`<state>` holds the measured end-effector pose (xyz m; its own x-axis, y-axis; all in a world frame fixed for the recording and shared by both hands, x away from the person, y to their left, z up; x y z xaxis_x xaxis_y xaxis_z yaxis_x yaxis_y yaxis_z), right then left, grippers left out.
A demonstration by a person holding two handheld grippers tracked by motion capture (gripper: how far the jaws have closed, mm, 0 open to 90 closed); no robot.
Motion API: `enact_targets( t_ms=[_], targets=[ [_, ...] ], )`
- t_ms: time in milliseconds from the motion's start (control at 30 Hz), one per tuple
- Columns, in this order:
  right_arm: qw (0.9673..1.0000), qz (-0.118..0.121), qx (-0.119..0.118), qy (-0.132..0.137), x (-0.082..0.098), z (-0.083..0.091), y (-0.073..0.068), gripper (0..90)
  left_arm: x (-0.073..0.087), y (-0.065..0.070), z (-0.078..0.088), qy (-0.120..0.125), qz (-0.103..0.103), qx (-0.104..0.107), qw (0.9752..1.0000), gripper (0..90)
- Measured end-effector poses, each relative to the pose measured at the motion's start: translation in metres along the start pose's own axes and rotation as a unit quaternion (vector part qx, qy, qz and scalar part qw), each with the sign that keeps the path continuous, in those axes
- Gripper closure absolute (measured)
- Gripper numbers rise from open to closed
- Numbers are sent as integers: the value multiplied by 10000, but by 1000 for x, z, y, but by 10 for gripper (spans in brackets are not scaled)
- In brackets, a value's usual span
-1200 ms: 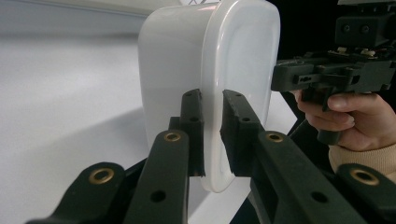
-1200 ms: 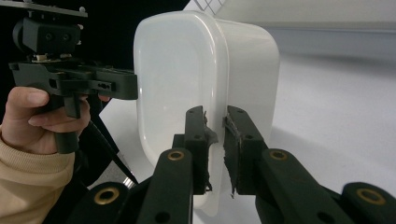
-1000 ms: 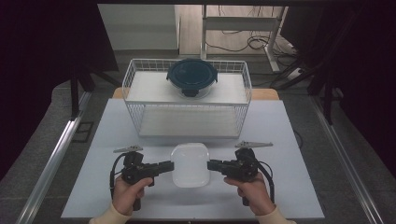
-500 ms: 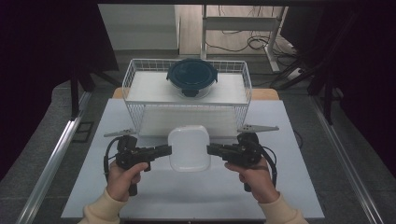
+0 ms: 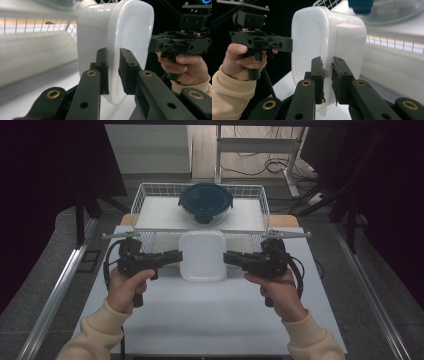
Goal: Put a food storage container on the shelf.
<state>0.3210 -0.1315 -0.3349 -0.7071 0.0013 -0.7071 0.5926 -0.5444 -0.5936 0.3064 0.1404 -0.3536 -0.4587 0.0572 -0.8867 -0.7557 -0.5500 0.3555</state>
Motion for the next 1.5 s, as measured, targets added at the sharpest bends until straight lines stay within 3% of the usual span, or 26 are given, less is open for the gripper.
enact_targets(
  t_ms=[367, 467, 833, 1000, 1200, 1500],
  targets=[
    [9998, 60, -56, 162, -35, 3, -11, 797, -40, -2, 6, 21, -167, -53, 9998, 791],
    [9997, 95, -64, 225, -46, 3, -15, 797, -55, -2, 10, 66, -264, -125, 9996, 791],
    [9990, 161, -213, 371, -95, 7, -27, 798, -110, -10, 15, 83, -364, -58, 9993, 792],
    [9989, 73, -245, 387, -115, 6, -23, 798, -129, -16, 10, 42, -400, -69, 9992, 794],
    [9989, -16, -253, 394, -136, 3, -14, 798, -147, -28, 1, 82, -303, -60, 9995, 795],
    [9990, -141, -147, 388, -155, -6, -3, 797, -158, -49, -12, 128, -73, -83, 9999, 793]
  ],
)
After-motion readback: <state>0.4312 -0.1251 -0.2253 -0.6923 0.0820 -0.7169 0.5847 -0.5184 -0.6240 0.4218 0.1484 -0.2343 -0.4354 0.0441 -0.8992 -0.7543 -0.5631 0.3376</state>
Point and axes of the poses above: each handheld gripper's, and its own axes: z roughly backward along the jaws, x roughly out of its underside, y roughly to its right, the point moved 4 cm from there along -z, roughly forward along the jaws, and after that the axes turned 14 degrees about -z, right-handed, at the moved point
